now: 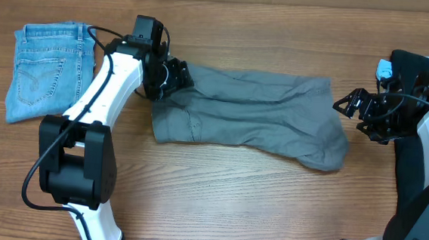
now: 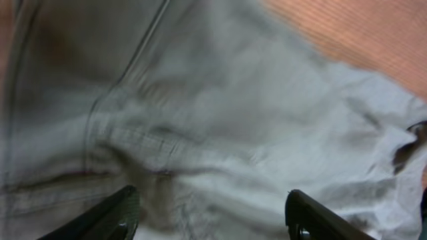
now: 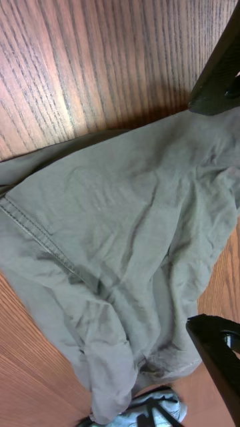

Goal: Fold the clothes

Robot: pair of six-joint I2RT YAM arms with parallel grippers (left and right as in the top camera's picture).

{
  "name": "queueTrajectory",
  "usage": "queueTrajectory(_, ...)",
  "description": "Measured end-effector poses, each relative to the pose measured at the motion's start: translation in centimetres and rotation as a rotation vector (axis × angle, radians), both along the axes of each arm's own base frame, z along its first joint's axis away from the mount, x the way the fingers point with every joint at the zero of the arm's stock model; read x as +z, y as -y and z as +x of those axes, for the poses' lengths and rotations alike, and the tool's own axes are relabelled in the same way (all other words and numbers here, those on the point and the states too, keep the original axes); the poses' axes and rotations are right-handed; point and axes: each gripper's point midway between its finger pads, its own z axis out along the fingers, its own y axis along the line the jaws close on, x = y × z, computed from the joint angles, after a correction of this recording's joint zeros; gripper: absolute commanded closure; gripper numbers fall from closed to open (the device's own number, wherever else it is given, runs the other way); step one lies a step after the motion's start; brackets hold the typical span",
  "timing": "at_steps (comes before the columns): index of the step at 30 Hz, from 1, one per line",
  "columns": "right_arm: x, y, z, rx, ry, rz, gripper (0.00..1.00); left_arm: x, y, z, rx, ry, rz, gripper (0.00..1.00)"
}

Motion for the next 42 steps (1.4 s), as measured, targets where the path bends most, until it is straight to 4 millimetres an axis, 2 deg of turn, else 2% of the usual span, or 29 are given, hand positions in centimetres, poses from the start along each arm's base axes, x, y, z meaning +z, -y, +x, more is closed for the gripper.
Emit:
queueTrajectory(4,0.0,0.0,-0.1,0.000,-0.005,0.002,0.00,-0.6,1.5,1.6,0.028,0.082,-0.017,0.33)
queueTrajectory(6,0.0,0.0,-0.1,0.000,-0.005,0.001,0.00,-1.6,1.6,1.7,0.061,0.086,-0.022,0.41)
queueTrajectory(10,0.0,0.0,-0.1,0.000,-0.005,0.002,0.10,-1.9,1.1,2.8,0.114,0.129,-0.011,0.66)
queueTrajectory(12,0.0,0.0,-0.1,0.000,-0.005,0.001,0.17,-1.2,1.2,4.0,0.121,0.188,-0.020,0.96)
queueTrajectory(16,0.0,0.0,-0.1,-0.001,-0.006,0.000,0.20,-0.5,1.5,5.0,0.128,0.235,-0.041,0.96)
queueTrajectory(18,0.0,0.0,-0.1,0.000,-0.005,-0.001,0.20,0.8,2.3,6.5,0.112,0.318,-0.090,0.96)
queueTrajectory(20,0.0,0.1,0.0,-0.001,-0.001,-0.003,0.20,3.0,3.1,8.7,0.101,0.444,-0.143,0.96)
queueTrajectory(21,0.0,0.1,0.0,-0.001,0.001,-0.003,0.20,2.8,2.7,8.8,0.128,0.440,-0.127,0.88)
queueTrajectory(23,0.0,0.2,0.3,0.000,0.013,-0.009,0.19,2.0,1.7,8.7,0.186,0.412,-0.074,0.52)
queueTrajectory(24,0.0,0.2,0.4,-0.001,0.016,-0.010,0.18,1.0,1.2,8.1,0.205,0.370,-0.046,0.44)
queueTrajectory(25,0.1,0.2,0.4,-0.001,0.019,-0.011,0.13,0.4,1.1,7.7,0.203,0.345,-0.035,0.43)
queueTrajectory(26,0.1,0.3,0.5,-0.001,0.024,-0.013,0.02,-0.7,1.0,6.6,0.182,0.285,-0.015,0.43)
queueTrajectory(27,0.0,0.4,0.5,-0.004,0.022,-0.019,0.00,-2.2,0.9,5.0,0.159,0.206,0.002,0.41)
queueTrajectory(30,-0.6,1.4,0.2,-0.016,-0.005,-0.086,0.00,-4.6,0.8,0.5,0.082,0.018,0.040,0.37)
queueTrajectory(32,-1.3,1.7,0.0,-0.020,-0.033,-0.102,0.00,-5.1,0.7,-1.7,0.039,-0.069,0.045,0.36)
queueTrajectory(34,-3.9,1.8,-0.4,-0.003,-0.111,-0.087,0.00,-5.4,0.2,-4.2,0.011,-0.165,0.054,0.35)
queueTrajectory(36,-5.5,1.6,-0.5,0.013,-0.150,-0.069,0.00,-4.5,-0.5,-5.1,-0.014,-0.174,0.067,0.34)
queueTrajectory(38,-7.0,1.4,-0.7,0.026,-0.184,-0.046,0.00,-2.6,-1.3,-5.3,-0.038,-0.126,0.114,0.33)
queueTrajectory(39,-7.2,1.2,-0.6,0.035,-0.184,-0.034,0.00,-2.4,-1.6,-5.1,-0.045,-0.111,0.133,0.33)
queueTrajectory(42,-8.0,-0.1,-0.4,0.076,-0.187,0.000,0.00,-3.4,-2.0,-4.8,-0.056,-0.107,0.165,0.32)
